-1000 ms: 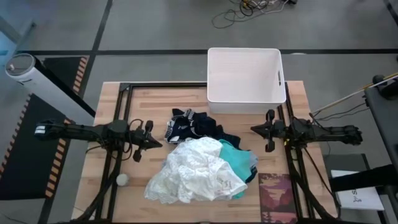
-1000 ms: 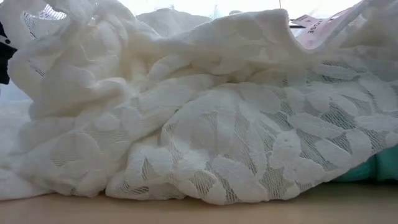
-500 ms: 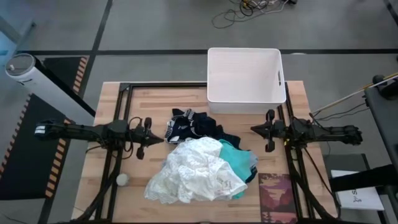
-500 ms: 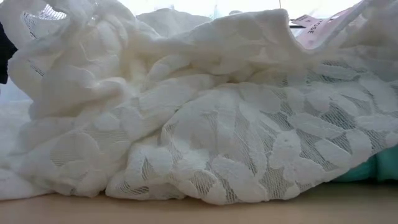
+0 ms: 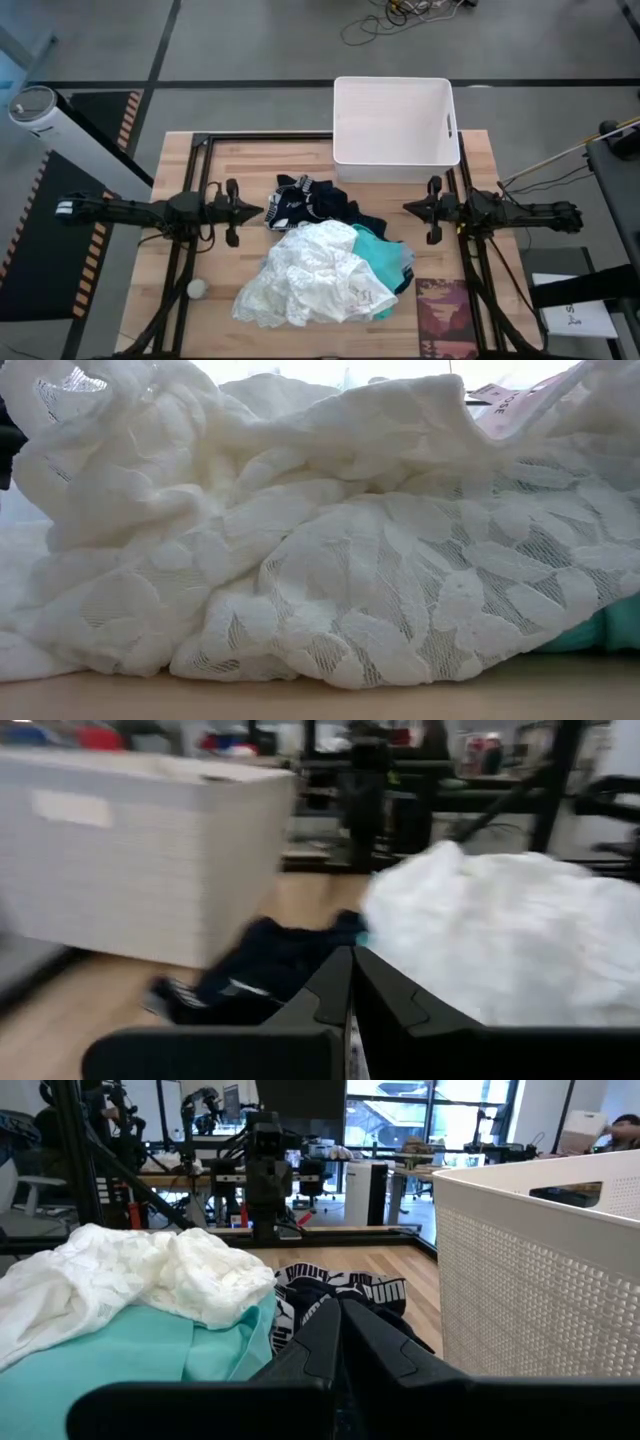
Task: Sort clothes
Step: Put the white dress into the white laundry bin
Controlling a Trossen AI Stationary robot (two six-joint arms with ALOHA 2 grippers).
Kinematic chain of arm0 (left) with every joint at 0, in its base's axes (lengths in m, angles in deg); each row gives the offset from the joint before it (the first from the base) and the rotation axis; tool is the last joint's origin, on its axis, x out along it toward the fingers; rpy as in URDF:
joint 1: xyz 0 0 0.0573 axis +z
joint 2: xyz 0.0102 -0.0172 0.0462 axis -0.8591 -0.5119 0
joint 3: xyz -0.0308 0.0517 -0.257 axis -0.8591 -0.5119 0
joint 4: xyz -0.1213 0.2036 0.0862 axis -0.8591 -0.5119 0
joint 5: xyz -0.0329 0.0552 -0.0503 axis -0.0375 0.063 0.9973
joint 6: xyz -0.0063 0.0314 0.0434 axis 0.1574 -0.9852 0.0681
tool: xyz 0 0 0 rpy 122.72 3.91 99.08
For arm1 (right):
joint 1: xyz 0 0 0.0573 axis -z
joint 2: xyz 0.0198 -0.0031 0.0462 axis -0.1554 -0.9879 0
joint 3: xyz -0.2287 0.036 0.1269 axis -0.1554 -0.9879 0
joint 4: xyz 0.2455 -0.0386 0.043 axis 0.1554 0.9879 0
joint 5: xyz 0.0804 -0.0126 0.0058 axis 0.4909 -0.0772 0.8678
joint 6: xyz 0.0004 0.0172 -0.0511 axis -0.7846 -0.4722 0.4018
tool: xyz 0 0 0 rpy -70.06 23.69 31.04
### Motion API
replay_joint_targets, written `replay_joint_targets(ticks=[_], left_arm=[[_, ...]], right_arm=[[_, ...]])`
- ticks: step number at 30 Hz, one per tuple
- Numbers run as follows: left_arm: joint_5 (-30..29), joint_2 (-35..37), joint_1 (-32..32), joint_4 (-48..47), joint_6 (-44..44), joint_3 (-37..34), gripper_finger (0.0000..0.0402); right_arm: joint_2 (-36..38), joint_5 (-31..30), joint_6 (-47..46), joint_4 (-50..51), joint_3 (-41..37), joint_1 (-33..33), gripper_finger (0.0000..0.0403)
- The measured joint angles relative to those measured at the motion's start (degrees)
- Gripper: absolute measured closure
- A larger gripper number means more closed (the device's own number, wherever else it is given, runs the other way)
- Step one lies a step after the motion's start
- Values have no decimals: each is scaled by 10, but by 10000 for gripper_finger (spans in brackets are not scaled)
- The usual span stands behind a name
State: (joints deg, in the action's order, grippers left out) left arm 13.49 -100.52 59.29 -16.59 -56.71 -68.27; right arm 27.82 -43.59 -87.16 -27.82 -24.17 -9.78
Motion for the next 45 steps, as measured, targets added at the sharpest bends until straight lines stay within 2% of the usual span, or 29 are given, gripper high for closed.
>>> replay_joint_targets(ticks=[3, 7, 11, 14, 18, 22, 25, 29, 37, 42, 45], left_arm=[[-47, 1, 1, 4, -12, 0, 402], [-51, -1, 0, 52, -11, 0, 402], [54, -13, 0, 141, -55, 2, 401], [76, -33, 0, 141, -59, 35, 396], [102, -86, 0, 63, -59, 112, 371], [155, -171, -1, -23, -58, 210, 333], [179, -237, -8, -124, -52, 287, 303], [178, -317, -22, -219, -41, 370, 261], [175, -447, -95, -282, -28, 480, 185], [106, -526, -133, -351, -29, 533, 156], [89, -570, -136, -358, -18, 549, 145]], right_arm=[[0, 0, 0, 0, 0, 0, 403], [0, 0, 0, 0, 0, 0, 403], [0, 0, 0, 0, 0, 0, 403], [0, 0, 0, 0, 0, 0, 403], [0, 0, 0, 0, 0, 0, 403], [0, 0, 0, 0, 0, 0, 403], [0, 0, 0, 0, 0, 0, 403], [0, 0, 0, 0, 0, 0, 403], [0, 0, 0, 0, 0, 0, 403], [0, 0, 0, 0, 0, 0, 403], [0, 0, 0, 0, 0, 0, 403]])
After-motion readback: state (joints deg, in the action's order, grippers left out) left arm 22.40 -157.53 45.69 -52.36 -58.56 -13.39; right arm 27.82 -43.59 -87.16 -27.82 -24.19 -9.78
